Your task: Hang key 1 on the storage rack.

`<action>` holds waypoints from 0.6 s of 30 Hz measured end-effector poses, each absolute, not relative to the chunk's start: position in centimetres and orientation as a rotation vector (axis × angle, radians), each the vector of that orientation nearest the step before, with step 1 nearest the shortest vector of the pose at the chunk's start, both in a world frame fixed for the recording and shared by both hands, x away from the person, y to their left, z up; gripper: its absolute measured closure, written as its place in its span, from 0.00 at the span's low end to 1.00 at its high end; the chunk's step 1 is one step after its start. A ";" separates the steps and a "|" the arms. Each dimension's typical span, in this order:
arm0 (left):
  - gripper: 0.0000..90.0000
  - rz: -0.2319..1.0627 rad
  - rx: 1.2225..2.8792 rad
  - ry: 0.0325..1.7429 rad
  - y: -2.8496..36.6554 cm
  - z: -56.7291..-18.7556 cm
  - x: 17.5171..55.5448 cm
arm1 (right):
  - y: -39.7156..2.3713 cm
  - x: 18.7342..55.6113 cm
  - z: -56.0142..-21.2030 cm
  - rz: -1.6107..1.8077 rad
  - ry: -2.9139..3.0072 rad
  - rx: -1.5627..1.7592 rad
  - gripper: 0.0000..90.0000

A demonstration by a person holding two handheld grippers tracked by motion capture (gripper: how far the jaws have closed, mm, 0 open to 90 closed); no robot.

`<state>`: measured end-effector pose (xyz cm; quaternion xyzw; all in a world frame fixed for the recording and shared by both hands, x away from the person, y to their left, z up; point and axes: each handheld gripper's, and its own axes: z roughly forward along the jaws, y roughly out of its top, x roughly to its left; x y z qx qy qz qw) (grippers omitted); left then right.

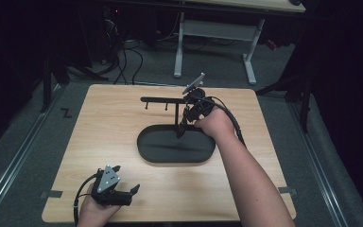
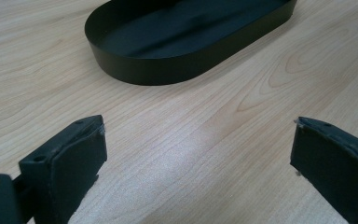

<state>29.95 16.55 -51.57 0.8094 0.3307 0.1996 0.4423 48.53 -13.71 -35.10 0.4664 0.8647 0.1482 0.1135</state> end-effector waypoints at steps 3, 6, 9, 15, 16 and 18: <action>0.04 0.492 2.011 0.822 16.6 -51.6 30.0 | -13.9 48.1 -35.1 0.439 2.536 1.368 0.83; 0.04 0.492 2.012 0.823 16.5 -51.6 30.0 | -14.2 47.6 -35.2 0.442 2.533 1.373 0.81; 0.05 0.490 2.019 0.820 16.5 -51.7 30.1 | -14.7 47.0 -35.3 0.460 2.534 1.380 0.77; 0.05 0.486 2.034 0.816 16.2 -51.8 30.1 | -15.8 45.3 -36.2 0.494 2.530 1.384 0.67; 0.05 0.485 2.038 0.815 16.1 -51.8 30.1 | -16.0 44.9 -36.4 0.500 2.529 1.388 0.66; 0.05 0.487 2.040 0.813 16.0 -51.9 30.1 | -16.4 44.2 -36.9 0.513 2.531 1.387 0.64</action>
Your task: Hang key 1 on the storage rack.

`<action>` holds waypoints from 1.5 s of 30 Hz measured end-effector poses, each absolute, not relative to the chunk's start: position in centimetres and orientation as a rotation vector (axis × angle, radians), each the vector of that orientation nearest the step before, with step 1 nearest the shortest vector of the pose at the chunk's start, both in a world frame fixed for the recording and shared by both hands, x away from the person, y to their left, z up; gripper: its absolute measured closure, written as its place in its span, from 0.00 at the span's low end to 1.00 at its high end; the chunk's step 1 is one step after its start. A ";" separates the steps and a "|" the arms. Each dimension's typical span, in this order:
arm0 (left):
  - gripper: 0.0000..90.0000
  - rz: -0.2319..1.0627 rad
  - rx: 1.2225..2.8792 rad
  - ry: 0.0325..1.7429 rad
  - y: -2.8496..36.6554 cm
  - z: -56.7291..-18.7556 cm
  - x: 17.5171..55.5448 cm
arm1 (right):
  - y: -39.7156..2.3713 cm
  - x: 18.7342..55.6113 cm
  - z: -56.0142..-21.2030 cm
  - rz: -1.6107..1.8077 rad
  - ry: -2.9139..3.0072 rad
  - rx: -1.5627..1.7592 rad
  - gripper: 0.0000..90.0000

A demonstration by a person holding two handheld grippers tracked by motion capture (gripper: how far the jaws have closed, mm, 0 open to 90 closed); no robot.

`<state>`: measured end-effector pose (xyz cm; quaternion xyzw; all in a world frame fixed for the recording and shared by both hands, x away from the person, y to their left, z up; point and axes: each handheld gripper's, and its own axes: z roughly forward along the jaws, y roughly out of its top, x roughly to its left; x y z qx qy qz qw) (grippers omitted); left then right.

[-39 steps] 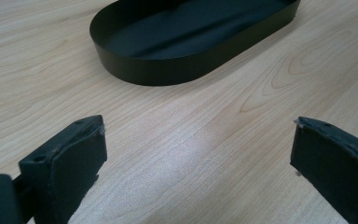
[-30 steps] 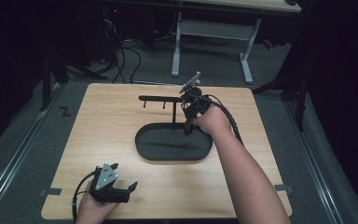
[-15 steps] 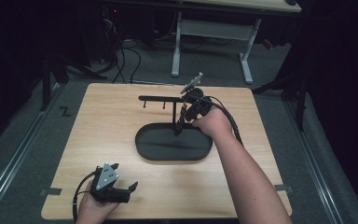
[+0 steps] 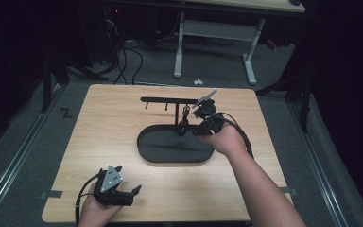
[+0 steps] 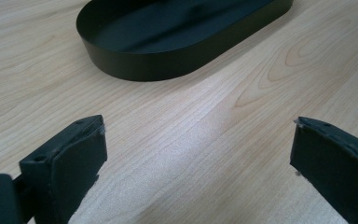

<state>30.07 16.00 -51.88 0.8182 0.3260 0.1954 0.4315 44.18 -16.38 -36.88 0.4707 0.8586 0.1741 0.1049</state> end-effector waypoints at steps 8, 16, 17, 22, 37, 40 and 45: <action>0.05 0.486 2.054 0.807 15.8 -52.0 30.0 | -18.4 41.7 -38.8 0.497 2.531 1.366 0.59; 0.05 0.487 2.061 0.803 15.7 -52.0 30.0 | -20.6 39.6 -40.9 0.526 2.528 1.392 0.54; 0.05 0.486 2.063 0.802 15.6 -52.0 30.0 | -20.6 39.2 -41.3 0.515 2.525 1.391 0.54; 0.05 0.483 2.069 0.799 15.5 -52.1 29.9 | -21.3 37.6 -43.0 0.535 2.537 1.369 0.53; 0.06 0.487 2.078 0.792 15.3 -52.1 29.9 | -25.9 33.3 -46.3 0.635 2.386 1.388 0.53; 0.06 0.490 2.084 0.789 15.2 -52.2 29.9 | -27.0 32.3 -47.0 0.656 2.360 1.387 0.53; 0.06 0.490 2.090 0.781 15.0 -52.2 29.8 | -28.7 31.0 -48.0 0.677 2.316 1.413 0.53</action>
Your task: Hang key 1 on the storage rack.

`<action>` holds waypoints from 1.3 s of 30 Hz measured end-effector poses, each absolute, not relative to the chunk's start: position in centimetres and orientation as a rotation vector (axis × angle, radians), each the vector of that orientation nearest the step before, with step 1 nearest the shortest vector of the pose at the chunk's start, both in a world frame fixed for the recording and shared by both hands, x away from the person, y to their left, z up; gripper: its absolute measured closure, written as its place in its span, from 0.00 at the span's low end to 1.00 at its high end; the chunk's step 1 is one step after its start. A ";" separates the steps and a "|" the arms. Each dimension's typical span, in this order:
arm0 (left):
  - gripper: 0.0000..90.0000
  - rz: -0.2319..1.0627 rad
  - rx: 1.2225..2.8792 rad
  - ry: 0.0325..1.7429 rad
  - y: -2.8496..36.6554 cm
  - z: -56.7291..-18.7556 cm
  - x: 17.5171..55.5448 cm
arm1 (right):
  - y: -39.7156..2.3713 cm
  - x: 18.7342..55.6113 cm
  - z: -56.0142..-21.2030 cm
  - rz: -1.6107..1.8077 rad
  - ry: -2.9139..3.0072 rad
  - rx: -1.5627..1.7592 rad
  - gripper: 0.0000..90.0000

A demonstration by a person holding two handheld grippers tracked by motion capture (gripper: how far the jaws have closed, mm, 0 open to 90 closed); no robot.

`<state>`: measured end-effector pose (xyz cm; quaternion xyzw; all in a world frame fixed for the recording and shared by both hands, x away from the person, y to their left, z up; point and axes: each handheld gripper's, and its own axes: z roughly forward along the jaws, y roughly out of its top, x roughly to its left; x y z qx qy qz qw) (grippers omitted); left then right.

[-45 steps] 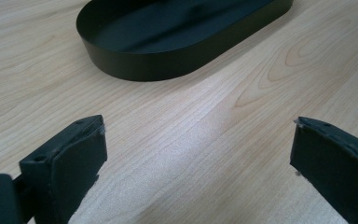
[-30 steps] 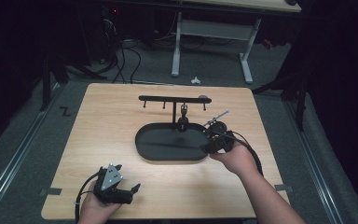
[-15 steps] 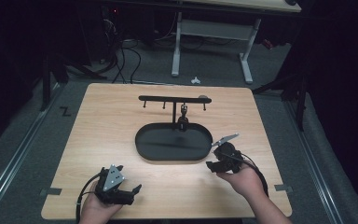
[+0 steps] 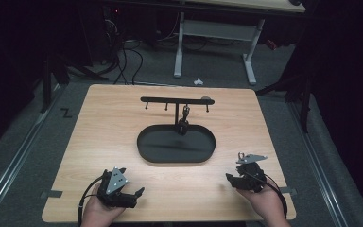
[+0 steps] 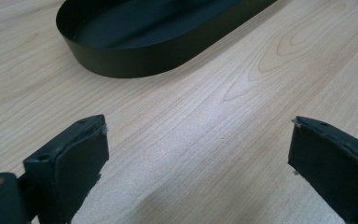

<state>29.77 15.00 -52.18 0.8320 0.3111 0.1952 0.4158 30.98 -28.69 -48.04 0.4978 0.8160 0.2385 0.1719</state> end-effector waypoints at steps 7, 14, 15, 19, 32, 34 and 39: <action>0.06 0.490 2.094 0.777 14.8 -52.2 29.7 | -29.9 29.9 -48.6 0.721 2.261 1.426 0.54; 0.06 0.492 2.094 0.772 14.7 -52.1 29.6 | -31.1 31.6 -48.3 0.713 2.216 1.441 0.57; 0.06 0.489 2.097 0.771 14.7 -52.1 29.6 | -31.3 32.0 -48.3 0.704 2.218 1.447 0.57; 0.06 0.491 2.096 0.771 14.7 -52.1 29.6 | -31.9 33.9 -48.1 0.639 2.233 1.472 0.58; 0.06 0.491 2.097 0.772 14.9 -52.1 29.6 | -33.2 38.7 -47.0 0.454 2.336 1.603 0.61; 0.06 0.492 2.098 0.769 14.9 -52.1 29.7 | -33.2 39.5 -46.9 0.431 2.363 1.635 0.61; 0.06 0.495 2.095 0.771 15.1 -52.1 29.8 | -32.9 41.2 -47.1 0.346 2.409 1.700 0.61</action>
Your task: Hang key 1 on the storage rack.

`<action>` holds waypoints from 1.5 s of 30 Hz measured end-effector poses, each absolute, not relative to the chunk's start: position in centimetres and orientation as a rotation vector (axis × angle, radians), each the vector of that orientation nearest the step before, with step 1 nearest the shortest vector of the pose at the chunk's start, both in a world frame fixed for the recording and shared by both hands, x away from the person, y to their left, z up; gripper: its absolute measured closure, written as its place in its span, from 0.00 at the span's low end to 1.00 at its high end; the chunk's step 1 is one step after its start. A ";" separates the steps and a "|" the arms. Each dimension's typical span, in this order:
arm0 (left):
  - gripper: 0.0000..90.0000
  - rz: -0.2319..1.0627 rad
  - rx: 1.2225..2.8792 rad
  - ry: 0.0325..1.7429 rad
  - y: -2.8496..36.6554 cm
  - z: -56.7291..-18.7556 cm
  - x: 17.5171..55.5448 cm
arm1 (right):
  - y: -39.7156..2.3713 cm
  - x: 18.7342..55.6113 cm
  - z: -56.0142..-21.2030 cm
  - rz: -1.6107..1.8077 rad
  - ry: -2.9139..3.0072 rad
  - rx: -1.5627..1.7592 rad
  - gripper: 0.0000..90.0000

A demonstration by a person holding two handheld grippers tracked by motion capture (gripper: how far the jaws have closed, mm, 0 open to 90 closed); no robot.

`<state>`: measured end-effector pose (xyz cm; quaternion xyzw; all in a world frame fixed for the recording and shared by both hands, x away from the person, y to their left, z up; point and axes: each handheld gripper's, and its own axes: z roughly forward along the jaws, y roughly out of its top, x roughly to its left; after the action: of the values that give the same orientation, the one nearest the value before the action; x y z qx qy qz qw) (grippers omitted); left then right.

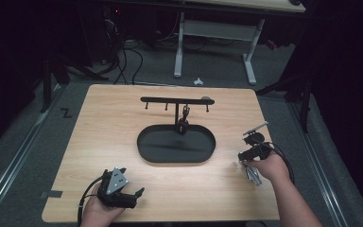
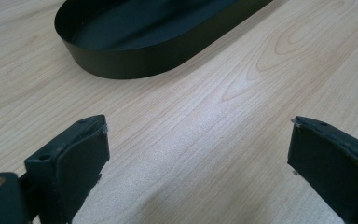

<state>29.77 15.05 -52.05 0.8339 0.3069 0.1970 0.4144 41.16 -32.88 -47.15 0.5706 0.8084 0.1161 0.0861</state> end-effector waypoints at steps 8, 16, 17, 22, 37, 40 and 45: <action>0.06 0.494 2.098 0.768 15.1 -52.1 29.8 | -32.2 42.5 -47.8 0.241 2.428 1.775 0.61; 0.06 0.493 2.103 0.760 15.1 -52.0 29.8 | -31.9 42.9 -48.4 0.179 2.458 1.829 0.63; 0.06 0.492 2.102 0.759 15.1 -52.0 29.8 | -31.8 42.9 -48.5 0.185 2.463 1.826 0.63; 0.07 0.491 2.101 0.759 15.0 -52.0 29.8 | -31.2 42.4 -48.7 0.163 2.511 1.765 0.81; 0.07 0.488 2.111 0.752 14.9 -52.1 29.8 | -30.3 41.7 -48.3 0.189 2.603 1.639 0.88; 0.07 0.488 2.112 0.751 14.9 -52.1 29.8 | -30.2 41.8 -48.3 0.208 2.593 1.674 0.77; 0.07 0.487 2.113 0.752 14.9 -52.1 29.8 | -30.1 42.2 -48.7 0.169 2.582 1.679 0.65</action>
<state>29.78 14.94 -52.10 0.8394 0.2986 0.1936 0.4108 42.17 -30.08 -48.68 0.5441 0.8368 0.0549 0.0283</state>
